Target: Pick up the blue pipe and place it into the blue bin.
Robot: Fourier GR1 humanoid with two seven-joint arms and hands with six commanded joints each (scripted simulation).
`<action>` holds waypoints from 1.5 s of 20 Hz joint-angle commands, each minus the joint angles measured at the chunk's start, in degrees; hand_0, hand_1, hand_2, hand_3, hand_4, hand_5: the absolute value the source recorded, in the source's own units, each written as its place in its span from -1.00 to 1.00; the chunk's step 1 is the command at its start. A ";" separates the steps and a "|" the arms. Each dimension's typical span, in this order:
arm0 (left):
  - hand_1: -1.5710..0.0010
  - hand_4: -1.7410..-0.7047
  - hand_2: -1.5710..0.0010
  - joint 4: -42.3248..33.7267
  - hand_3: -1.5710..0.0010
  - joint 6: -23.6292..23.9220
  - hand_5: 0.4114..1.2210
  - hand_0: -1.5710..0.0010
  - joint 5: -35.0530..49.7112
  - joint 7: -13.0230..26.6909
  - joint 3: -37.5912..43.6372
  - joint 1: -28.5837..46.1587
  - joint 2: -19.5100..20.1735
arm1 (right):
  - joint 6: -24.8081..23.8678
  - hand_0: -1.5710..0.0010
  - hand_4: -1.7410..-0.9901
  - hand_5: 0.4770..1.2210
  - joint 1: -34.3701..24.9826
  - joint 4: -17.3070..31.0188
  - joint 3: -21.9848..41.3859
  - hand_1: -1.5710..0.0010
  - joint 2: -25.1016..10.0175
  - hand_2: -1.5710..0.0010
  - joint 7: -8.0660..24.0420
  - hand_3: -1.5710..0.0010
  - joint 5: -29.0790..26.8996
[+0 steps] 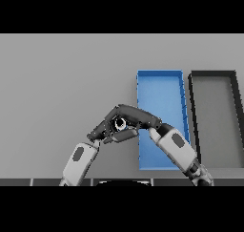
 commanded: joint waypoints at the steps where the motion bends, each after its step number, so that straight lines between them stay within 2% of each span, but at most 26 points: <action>1: -1.00 -0.95 -1.00 0.39 -0.86 -0.39 1.00 -1.00 0.12 -0.04 0.37 -0.17 -0.07 | -0.03 -0.81 -0.80 0.37 0.15 -0.08 0.31 -0.81 -0.50 -0.82 -0.02 -0.66 0.47; 2: -1.00 -0.95 -1.00 0.44 -0.83 -0.49 1.00 -1.00 -0.01 -0.09 0.66 -0.37 -0.40 | -0.19 -0.85 -0.84 0.50 0.44 -0.17 1.02 -0.85 -0.56 -0.86 -1.86 -0.73 1.09; 3: -1.00 -0.96 -1.00 0.24 -0.83 -0.53 1.00 -1.00 -0.66 0.18 0.51 -0.31 -0.60 | 0.03 -0.88 -0.87 0.60 0.74 -0.61 0.93 -0.88 -1.50 -0.89 -2.52 -0.78 0.65; 5: -1.00 -0.97 -1.00 -0.40 -0.82 -0.73 1.00 -1.00 -0.76 -0.46 0.77 -0.18 -0.57 | -0.92 -0.92 -0.92 0.74 0.28 -0.49 1.94 -0.92 -0.92 -0.93 -3.71 -0.86 1.02; 9: -1.00 -0.98 -1.00 -0.19 -0.81 1.02 1.00 -1.00 -2.56 -3.06 0.53 0.62 0.10 | -3.36 -0.97 -0.97 0.89 0.38 0.23 1.94 -0.97 0.67 -0.97 -2.18 -0.94 2.15; 10: -1.00 -0.97 -1.00 -0.79 -0.85 1.98 1.00 -1.00 -3.91 -3.59 0.62 0.10 0.39 | -3.68 -0.98 -0.97 0.92 0.92 -0.34 1.69 -0.98 0.47 -0.98 -3.58 -0.95 2.29; 11: -0.71 -0.73 -0.65 -1.08 -0.48 2.57 1.00 -0.86 -5.28 -3.92 0.37 0.29 0.63 | -4.08 -0.98 -0.98 0.93 0.42 -0.21 1.82 -0.98 0.64 -0.98 -3.46 -0.96 2.70; 12: -0.37 -0.49 -0.32 -0.87 -0.19 0.84 1.00 -0.49 -4.78 -3.85 0.73 -0.62 0.99 | -4.59 -0.98 -0.98 0.95 0.21 -0.15 1.73 -0.98 0.59 -0.98 -4.28 -0.97 3.11; 13: -0.09 -0.29 -0.05 -0.97 0.05 -1.14 1.00 -0.19 -4.36 -3.84 0.66 -0.36 1.71 | -4.80 -0.99 -0.99 0.96 0.20 -0.45 2.27 -0.99 0.78 -0.99 -2.40 -0.98 2.98; 15: 0.30 0.03 0.33 -0.13 0.39 -3.06 1.00 0.24 -5.94 -3.72 0.84 -0.96 2.17 | -5.06 -0.99 -0.99 0.97 0.29 -0.79 2.37 -0.99 1.21 -0.99 0.47 -0.99 2.85; 18: 0.64 0.34 0.65 -0.26 0.69 -3.43 0.30 0.61 -7.20 0.01 1.38 -1.19 1.52 | -5.58 -1.00 -1.00 0.99 1.40 -2.52 2.86 -1.00 0.80 -1.00 -0.87 -0.99 3.58; 19: 0.71 0.40 0.72 -0.37 0.75 -3.64 0.08 0.69 -7.03 1.74 1.39 -0.53 1.67 | -5.84 -1.00 -1.00 0.99 1.43 -2.59 3.03 -1.00 0.61 -1.00 -2.02 -0.99 4.29; 20: 0.77 0.44 0.78 -0.16 0.80 -3.44 -0.11 0.75 -6.94 1.64 1.57 -0.15 1.64 | -6.20 -1.00 -1.00 0.99 1.18 -2.16 2.86 -1.00 0.54 -1.00 -2.42 -1.00 4.65; 22: 0.85 0.49 0.86 -0.24 0.87 -3.29 -0.42 0.84 -5.91 4.04 2.24 -0.22 1.43 | -6.45 -1.00 -1.00 0.99 -0.10 -0.41 2.68 -1.00 1.37 -1.00 -1.54 -1.00 5.14; 23: 0.88 0.49 0.89 -0.60 0.90 -3.28 -0.53 0.87 -5.16 5.25 2.11 -0.07 0.56 | -6.55 -1.00 -1.00 1.00 0.55 -1.65 2.98 -1.00 1.09 -1.00 -1.59 -1.00 4.33; 26: 0.94 0.53 0.94 -0.14 0.95 -2.22 -0.75 0.93 -7.29 3.75 1.64 0.65 1.28 | -6.71 -1.00 -1.00 1.00 1.67 -1.96 2.49 -1.00 0.71 -1.00 -3.10 -1.00 2.17; 29: 0.97 0.58 0.97 0.76 0.97 -1.77 -0.83 0.97 -8.02 5.28 1.56 0.29 1.01 | -7.96 -1.00 -1.00 1.00 -0.60 -2.09 -0.28 -1.00 1.69 -1.00 -0.78 -1.00 -4.17; 30: 0.98 0.59 0.98 0.56 0.98 -1.77 -0.84 0.97 -7.97 4.80 1.61 0.41 1.19 | -9.54 -1.00 -1.00 1.00 -1.58 -2.90 -1.02 -1.00 2.05 -1.00 1.45 -1.00 -6.14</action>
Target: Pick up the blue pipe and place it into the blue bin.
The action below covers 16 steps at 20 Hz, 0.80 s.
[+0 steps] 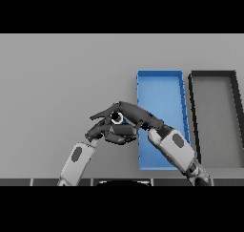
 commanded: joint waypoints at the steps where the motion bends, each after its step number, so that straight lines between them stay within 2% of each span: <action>1: 0.98 0.60 0.98 -0.05 0.98 -0.30 -0.86 0.98 0.16 0.08 -0.12 0.17 0.04 | -0.62 -1.00 -1.00 1.00 -1.11 -0.57 -1.33 -1.00 -0.41 -1.00 1.48 -1.00 -2.92; 3: 0.99 0.61 0.99 -0.02 0.99 -0.38 -0.89 0.99 -0.19 0.01 -0.43 0.35 0.18 | -2.63 -1.00 -1.00 1.00 -5.99 0.17 -4.25 -1.00 -0.64 -1.00 4.71 -1.00 -7.00; 5: 0.99 0.61 0.99 -0.89 0.99 -0.70 -0.92 0.99 0.37 0.38 -0.45 0.36 0.09 | -3.35 -1.00 -1.00 1.00 -12.35 1.82 -7.42 -1.00 -1.65 -1.00 5.52 -1.00 -11.34; 7: 0.99 0.61 1.00 -0.23 1.00 -0.99 -0.94 0.99 0.82 1.52 0.31 -0.25 0.40 | -3.59 -1.00 -1.00 1.00 -17.35 3.80 -11.17 -1.00 -3.42 -1.00 4.79 -1.00 -15.76; 9: 1.00 0.61 1.00 -0.55 1.00 -1.09 -0.95 1.00 0.96 2.11 0.32 -0.11 0.46 | -7.00 -1.00 -1.00 1.00 -22.05 6.87 -14.82 -1.00 -6.00 -1.00 2.76 -1.00 -14.07; 12: 1.00 0.64 1.00 -1.59 1.00 -0.81 -0.96 1.00 0.73 2.71 0.19 -0.29 0.46 | -9.90 -1.00 -1.00 1.00 -26.25 12.00 -17.86 -1.00 -10.03 -1.00 2.63 -1.00 -10.78; 15: 1.00 0.64 1.00 -1.00 1.00 -0.96 -0.99 1.00 0.89 2.56 0.47 -0.04 0.63 | -10.15 -1.00 -1.00 1.00 -26.34 18.34 -21.18 -1.00 -13.92 -1.00 2.13 -1.00 -9.24; 16: 1.00 0.65 1.00 -1.37 1.00 -1.10 -1.00 1.00 0.96 2.14 0.25 -0.05 0.60 | -9.46 -1.00 -1.00 1.00 -25.28 18.84 -21.87 -1.00 -15.31 -1.00 1.88 -1.00 -9.14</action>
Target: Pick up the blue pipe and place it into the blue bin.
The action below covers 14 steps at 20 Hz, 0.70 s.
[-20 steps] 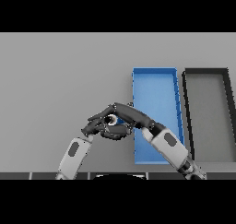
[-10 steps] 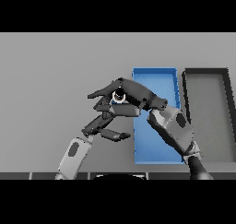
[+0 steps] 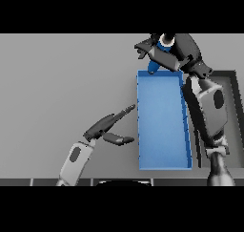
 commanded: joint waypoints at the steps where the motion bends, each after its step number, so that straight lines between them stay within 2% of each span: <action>1: 1.00 0.66 1.00 0.09 1.00 -0.06 -1.00 1.00 -0.11 -0.26 0.21 -0.10 0.43 | -0.03 -1.00 -1.00 1.00 1.15 1.35 -0.56 -1.00 -1.31 -1.00 -0.41 -1.00 1.10; 3: 1.00 0.67 1.00 -0.34 1.00 0.19 -1.00 1.00 -0.75 -0.20 0.10 0.07 0.95 | 0.81 -1.00 -1.00 1.00 4.20 2.99 -1.76 -1.00 -3.11 -1.00 -0.30 -1.00 0.86; 5: 1.00 0.68 1.00 -0.40 1.00 0.29 -0.98 1.00 -1.13 -0.85 -0.38 0.75 0.97 | -0.18 -1.00 -1.00 1.00 8.83 2.10 -2.49 -1.00 -4.33 -1.00 0.48 -1.00 0.65; 10: 1.00 0.67 1.00 -0.66 1.00 -0.10 -0.97 1.00 -0.22 -0.45 -0.28 1.20 0.82 | -2.52 -1.00 -1.00 1.00 21.42 -3.80 -1.60 -1.00 -6.14 -1.00 3.76 -1.00 0.59; 12: 1.00 0.67 1.00 -0.65 1.00 0.29 -0.97 1.00 -0.34 -0.26 -0.46 1.30 0.37 | -4.65 -1.00 -1.00 1.00 26.78 -6.59 -1.12 -1.00 -6.41 -1.00 5.96 -1.00 0.70; 14: 1.00 0.66 1.00 -0.99 1.00 0.23 -0.96 1.00 -0.56 -0.06 -1.06 2.28 0.33 | -7.84 -1.00 -1.00 1.00 31.11 -8.54 0.22 -1.00 -7.10 -1.00 5.97 -1.00 1.58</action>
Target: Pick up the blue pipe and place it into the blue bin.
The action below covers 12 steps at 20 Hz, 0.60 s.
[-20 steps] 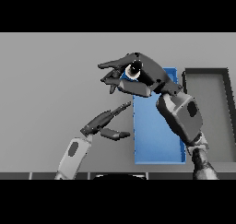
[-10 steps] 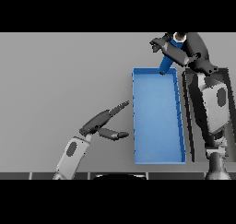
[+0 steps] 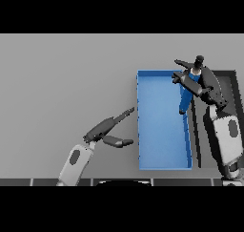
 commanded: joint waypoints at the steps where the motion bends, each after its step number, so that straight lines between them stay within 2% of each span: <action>1: 1.00 0.66 1.00 -0.14 1.00 0.27 -0.96 1.00 -0.22 0.18 0.07 0.04 0.09 | -1.32 -1.00 -1.00 1.00 1.37 -0.01 0.74 -1.00 -0.97 -1.00 0.01 -1.00 0.52; 5: 1.00 0.65 1.00 -0.21 1.00 0.24 -0.98 1.00 -0.10 0.38 0.09 -0.42 0.03 | -12.55 -1.00 -1.00 1.00 5.58 0.05 9.80 -1.00 -6.69 -1.00 0.00 -0.94 -0.71; 6: 1.00 0.65 1.00 -0.98 1.00 0.23 -0.98 1.00 0.04 0.07 -0.05 0.07 0.15 | -14.63 -1.00 -1.00 1.00 6.23 0.16 11.68 -1.00 -8.27 -1.00 0.00 -0.60 -1.47; 9: 1.00 0.66 1.00 -1.36 1.00 0.07 -0.98 1.00 -0.20 0.32 -0.26 0.43 0.60 | -20.28 -1.00 -1.00 1.00 6.64 1.79 19.40 -1.00 -13.58 -1.00 -0.01 -0.16 -4.02; 10: 1.00 0.66 1.00 -1.02 1.00 0.08 -0.98 1.00 -0.38 0.34 -0.30 0.40 0.57 | -22.41 -1.00 -1.00 1.00 5.41 3.84 22.31 -0.97 -14.89 -1.00 -0.02 -0.08 -5.51; 11: 1.00 0.66 1.00 -1.01 1.00 0.07 -0.98 1.00 -0.75 -0.28 -0.42 0.82 1.00 | -23.53 -0.86 -0.83 1.00 3.52 5.04 25.36 -0.70 -15.84 -0.70 -0.33 0.00 -6.34; 12: 1.00 0.66 1.00 -1.26 1.00 0.16 -0.97 1.00 -0.59 -0.16 -0.51 0.78 0.68 | -24.22 -0.49 -0.60 1.00 2.39 5.84 27.65 -0.36 -17.11 -0.36 -0.44 0.20 -7.18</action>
